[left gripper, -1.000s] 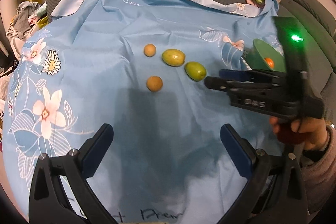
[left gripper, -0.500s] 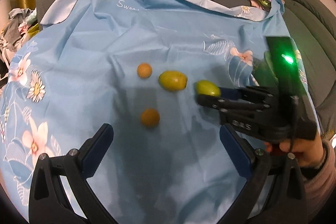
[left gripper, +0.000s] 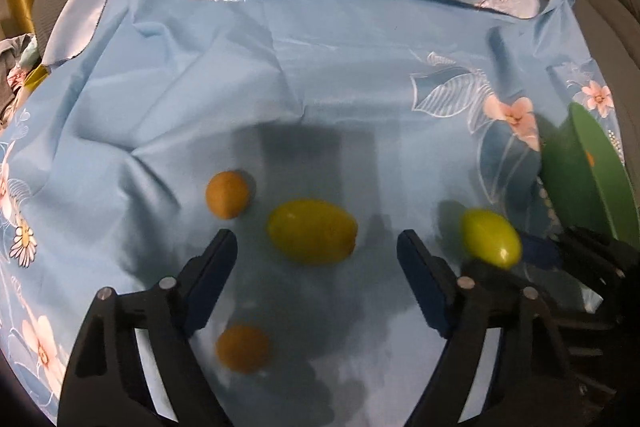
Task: Organize fruits
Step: 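Grasp the green plum with the right gripper while the left grasps the yellow plum, then carry both plums over the green bowl and lower them inside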
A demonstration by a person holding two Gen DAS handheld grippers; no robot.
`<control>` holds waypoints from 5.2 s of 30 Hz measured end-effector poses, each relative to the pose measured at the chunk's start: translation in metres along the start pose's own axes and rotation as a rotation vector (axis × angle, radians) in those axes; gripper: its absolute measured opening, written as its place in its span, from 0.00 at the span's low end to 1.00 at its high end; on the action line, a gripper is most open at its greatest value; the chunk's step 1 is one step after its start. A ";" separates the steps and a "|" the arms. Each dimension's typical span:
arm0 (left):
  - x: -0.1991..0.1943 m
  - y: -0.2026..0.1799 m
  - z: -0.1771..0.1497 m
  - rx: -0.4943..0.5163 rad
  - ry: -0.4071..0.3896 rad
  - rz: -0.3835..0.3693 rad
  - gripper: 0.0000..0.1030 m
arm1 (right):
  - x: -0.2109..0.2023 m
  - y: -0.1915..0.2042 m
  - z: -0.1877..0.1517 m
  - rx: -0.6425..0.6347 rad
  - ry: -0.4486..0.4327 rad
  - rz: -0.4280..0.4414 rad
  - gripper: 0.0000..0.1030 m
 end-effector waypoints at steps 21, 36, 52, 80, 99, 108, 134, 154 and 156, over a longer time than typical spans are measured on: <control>-0.041 -0.006 -0.028 -0.005 -0.028 -0.033 0.45 | -0.028 0.009 -0.010 0.006 -0.037 -0.008 0.34; -0.107 -0.014 -0.088 -0.006 -0.067 -0.048 0.46 | -0.085 0.031 -0.037 -0.010 -0.095 -0.025 0.34; -0.140 -0.036 -0.120 0.024 -0.082 -0.081 0.46 | -0.129 0.049 -0.055 -0.026 -0.154 -0.024 0.34; -0.154 -0.101 -0.109 0.148 -0.104 -0.136 0.46 | -0.161 0.007 -0.074 0.070 -0.227 -0.046 0.34; -0.140 -0.175 -0.072 0.304 -0.129 -0.184 0.46 | -0.186 -0.059 -0.078 0.179 -0.288 -0.130 0.35; -0.125 -0.206 -0.049 0.346 -0.134 -0.220 0.46 | -0.189 -0.087 -0.077 0.217 -0.288 -0.184 0.35; -0.067 -0.245 -0.024 0.411 -0.052 -0.203 0.46 | -0.174 -0.135 -0.075 0.276 -0.272 -0.211 0.35; -0.044 -0.252 -0.021 0.423 -0.008 -0.195 0.46 | -0.164 -0.141 -0.074 0.270 -0.235 -0.236 0.35; -0.043 -0.253 -0.020 0.425 -0.007 -0.193 0.46 | -0.163 -0.140 -0.073 0.267 -0.232 -0.241 0.35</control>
Point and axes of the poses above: each gripper's, at about its wrist camera, not at the fingertips, and x roughly the way its jaws point, y to its left, z to its top, the point moved 4 cm from there along x, roughly the way its jaws point, and after that the axes turned 6 degrees about -x, right-handed, at the moved point
